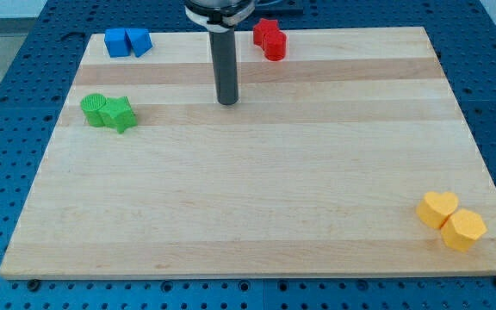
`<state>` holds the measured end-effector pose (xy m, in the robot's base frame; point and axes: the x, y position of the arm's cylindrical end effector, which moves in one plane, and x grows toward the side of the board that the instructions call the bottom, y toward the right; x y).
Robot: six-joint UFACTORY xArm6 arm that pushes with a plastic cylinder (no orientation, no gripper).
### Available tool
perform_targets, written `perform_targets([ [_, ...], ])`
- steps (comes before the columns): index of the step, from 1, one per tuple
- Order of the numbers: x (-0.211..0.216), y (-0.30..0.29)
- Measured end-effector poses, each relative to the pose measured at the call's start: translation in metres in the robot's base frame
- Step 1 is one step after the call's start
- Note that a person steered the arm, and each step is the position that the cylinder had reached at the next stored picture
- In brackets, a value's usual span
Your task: Point at the yellow hexagon
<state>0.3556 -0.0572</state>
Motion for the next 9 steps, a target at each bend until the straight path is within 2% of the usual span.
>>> perform_targets([
  [4, -0.012, -0.08],
  [6, -0.012, -0.005],
  [9, 0.02, 0.072],
])
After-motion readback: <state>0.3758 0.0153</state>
